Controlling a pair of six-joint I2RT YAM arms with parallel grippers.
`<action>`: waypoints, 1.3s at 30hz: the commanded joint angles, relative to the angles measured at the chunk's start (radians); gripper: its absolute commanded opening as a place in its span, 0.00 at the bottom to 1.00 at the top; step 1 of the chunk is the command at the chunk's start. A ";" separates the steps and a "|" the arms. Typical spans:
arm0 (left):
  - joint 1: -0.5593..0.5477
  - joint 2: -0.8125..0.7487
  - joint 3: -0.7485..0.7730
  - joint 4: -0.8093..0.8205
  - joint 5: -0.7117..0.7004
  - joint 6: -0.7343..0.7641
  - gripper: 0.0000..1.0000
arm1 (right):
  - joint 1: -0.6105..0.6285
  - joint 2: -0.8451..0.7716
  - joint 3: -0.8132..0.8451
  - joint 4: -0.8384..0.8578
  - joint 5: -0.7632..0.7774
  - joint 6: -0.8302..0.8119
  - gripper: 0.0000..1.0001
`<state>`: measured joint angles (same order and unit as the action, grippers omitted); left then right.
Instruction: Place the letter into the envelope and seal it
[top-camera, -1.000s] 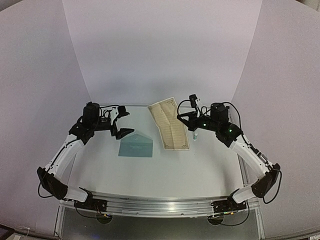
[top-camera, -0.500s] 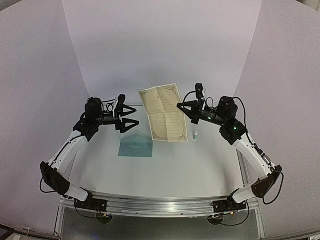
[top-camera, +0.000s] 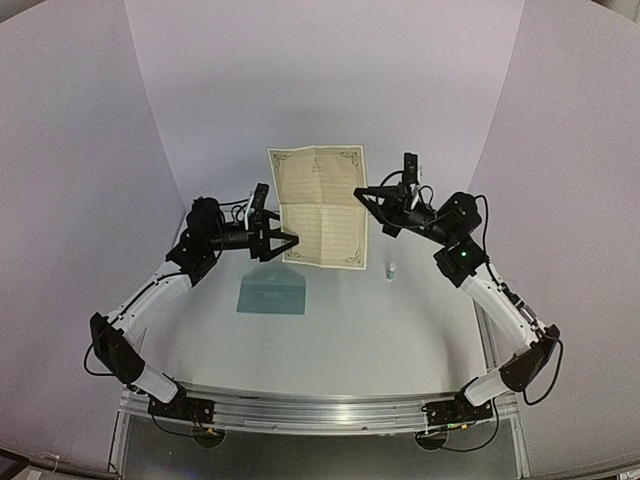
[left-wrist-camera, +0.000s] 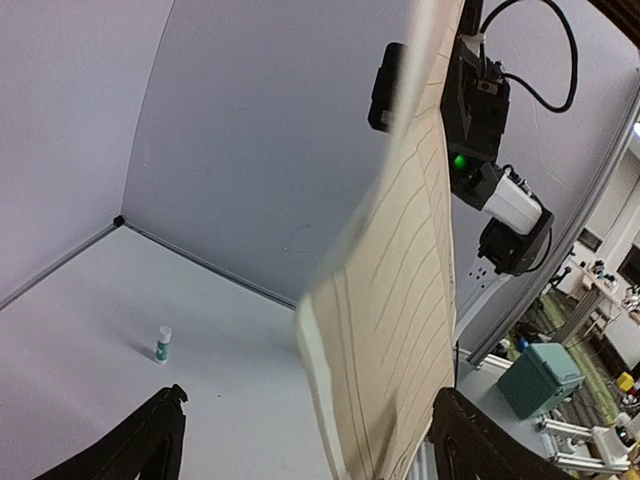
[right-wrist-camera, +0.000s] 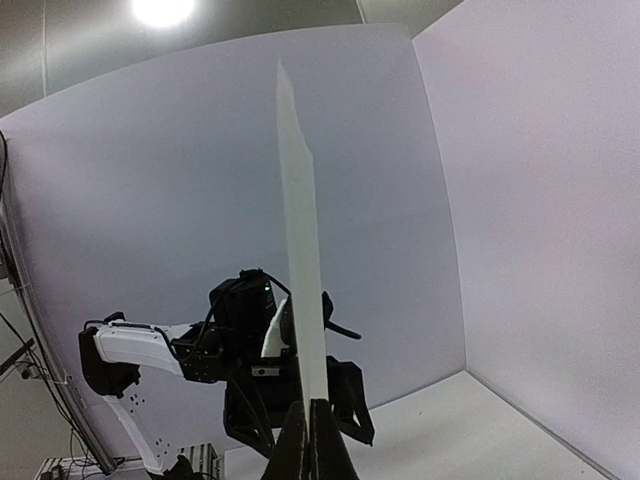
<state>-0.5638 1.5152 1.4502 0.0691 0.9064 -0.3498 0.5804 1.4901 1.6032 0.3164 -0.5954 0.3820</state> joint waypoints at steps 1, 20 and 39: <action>-0.007 0.011 0.018 0.093 -0.014 -0.091 0.63 | -0.001 0.010 0.030 0.081 -0.028 0.036 0.00; 0.008 -0.063 0.027 -0.143 -0.272 0.491 0.00 | 0.000 -0.114 -0.103 -0.053 0.025 -0.103 0.69; 0.008 -0.092 -0.006 -0.147 -0.388 0.622 0.00 | -0.004 -0.336 -0.275 -0.724 0.240 -0.398 0.94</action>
<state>-0.5594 1.4631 1.4307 -0.0352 0.5025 0.2935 0.5800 1.1936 1.3259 -0.3149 -0.4205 0.0040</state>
